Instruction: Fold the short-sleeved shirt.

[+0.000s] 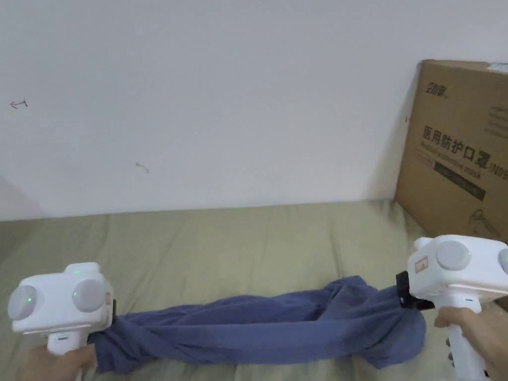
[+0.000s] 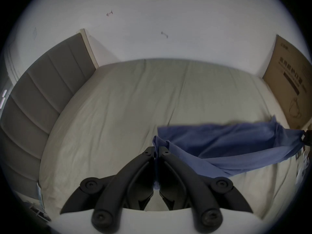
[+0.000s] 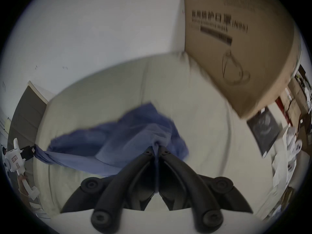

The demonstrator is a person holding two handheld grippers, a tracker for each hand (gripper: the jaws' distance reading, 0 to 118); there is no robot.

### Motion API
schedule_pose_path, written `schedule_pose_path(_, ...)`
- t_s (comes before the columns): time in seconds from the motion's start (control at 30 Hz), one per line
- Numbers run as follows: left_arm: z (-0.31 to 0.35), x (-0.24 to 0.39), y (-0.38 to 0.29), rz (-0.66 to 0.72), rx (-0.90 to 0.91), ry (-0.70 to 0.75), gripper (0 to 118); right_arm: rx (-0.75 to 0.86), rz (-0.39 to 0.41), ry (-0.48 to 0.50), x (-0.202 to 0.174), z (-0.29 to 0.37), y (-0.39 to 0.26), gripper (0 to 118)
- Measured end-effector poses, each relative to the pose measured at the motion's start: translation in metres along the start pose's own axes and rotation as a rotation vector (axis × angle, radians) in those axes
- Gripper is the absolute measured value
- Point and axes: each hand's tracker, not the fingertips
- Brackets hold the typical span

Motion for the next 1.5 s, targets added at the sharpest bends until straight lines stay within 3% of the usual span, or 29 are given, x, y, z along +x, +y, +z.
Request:
schedule_pose_path(0.07, 0.016, -0.012, -0.027, 0.006, -0.013, -0.004, 3, -0.014, 0.012, -0.001, 0.01, 0.004, -0.029, 2)
schedule_pose_path(0.2, 0.071, -0.038, -0.095, 0.033, -0.002, -0.054, 3, -0.017, -0.054, 0.062, 0.034, 0.052, -0.103, 2)
schedule_pose_path(0.33, 0.132, -0.059, -0.167, -0.014, 0.011, 0.0, 3, -0.04, 0.003, 0.097, 0.048, 0.109, -0.186, 2)
schedule_pose_path(0.47, 0.188, -0.082, -0.241, -0.035, -0.015, -0.014, 3, -0.103, 0.004, 0.113, 0.064, 0.159, -0.271, 2)
schedule_pose_path(0.6, 0.225, -0.099, -0.309, -0.028, -0.064, 0.039, 3, -0.099, 0.0, 0.081, 0.073, 0.208, -0.348, 2)
schedule_pose_path(0.73, 0.245, -0.105, -0.36, 0.01, -0.094, -0.004, 5, -0.149, 0.014, 0.064, 0.07, 0.223, -0.397, 4)
schedule_pose_path(0.77, 0.245, -0.106, -0.364, 0.008, -0.1, -0.014, 13, -0.148, 0.029, 0.064, 0.074, 0.219, -0.401, 11)
schedule_pose_path(0.8, 0.245, -0.106, -0.367, -0.011, -0.123, -0.012, 31, -0.146, 0.031, 0.046, 0.075, 0.217, -0.403, 28)
schedule_pose_path(0.83, 0.246, -0.106, -0.369, -0.033, -0.143, -0.003, 59, -0.152, 0.027, 0.015, 0.073, 0.215, -0.402, 59)
schedule_pose_path(0.87, 0.249, -0.105, -0.369, -0.022, -0.138, -0.005, 80, -0.152, 0.031, 0.013, 0.073, 0.215, -0.399, 78)
schedule_pose_path(0.93, 0.253, -0.108, -0.365, 0.016, -0.155, -0.079, 108, -0.134, 0.034, 0.03, 0.069, 0.214, -0.386, 84)
schedule_pose_path(0.97, 0.256, -0.108, -0.361, 0.032, -0.16, -0.098, 108, -0.113, 0.044, 0.043, 0.067, 0.216, -0.378, 84)
schedule_pose_path(1.07, 0.265, -0.104, -0.34, 0.031, -0.102, -0.129, 105, -0.04, 0.114, 0.061, 0.064, 0.209, -0.347, 84)
schedule_pose_path(1.1, 0.266, -0.101, -0.331, 0.029, -0.059, -0.148, 98, -0.002, 0.13, 0.066, 0.058, 0.208, -0.337, 80)
schedule_pose_path(1.13, 0.264, -0.098, -0.323, 0.022, -0.035, -0.143, 71, 0.021, 0.136, 0.073, 0.053, 0.205, -0.329, 62)
schedule_pose_path(1.2, 0.25, -0.089, -0.312, -0.018, -0.067, -0.113, 0, 0.029, 0.135, 0.051, 0.028, 0.197, -0.321, 8)
schedule_pose_path(1.27, 0.239, -0.086, -0.306, -0.019, -0.079, -0.13, 0, 0.025, 0.132, 0.085, 0.021, 0.182, -0.314, 2)
schedule_pose_path(1.37, 0.218, -0.084, -0.282, 0.101, -0.082, -0.178, 0, 0.018, 0.132, 0.108, -0.003, 0.16, -0.305, 2)
schedule_pose_path(1.5, 0.165, -0.08, -0.232, 0.094, -0.077, -0.17, 2, 0.002, 0.143, 0.108, -0.021, 0.13, -0.286, 2)
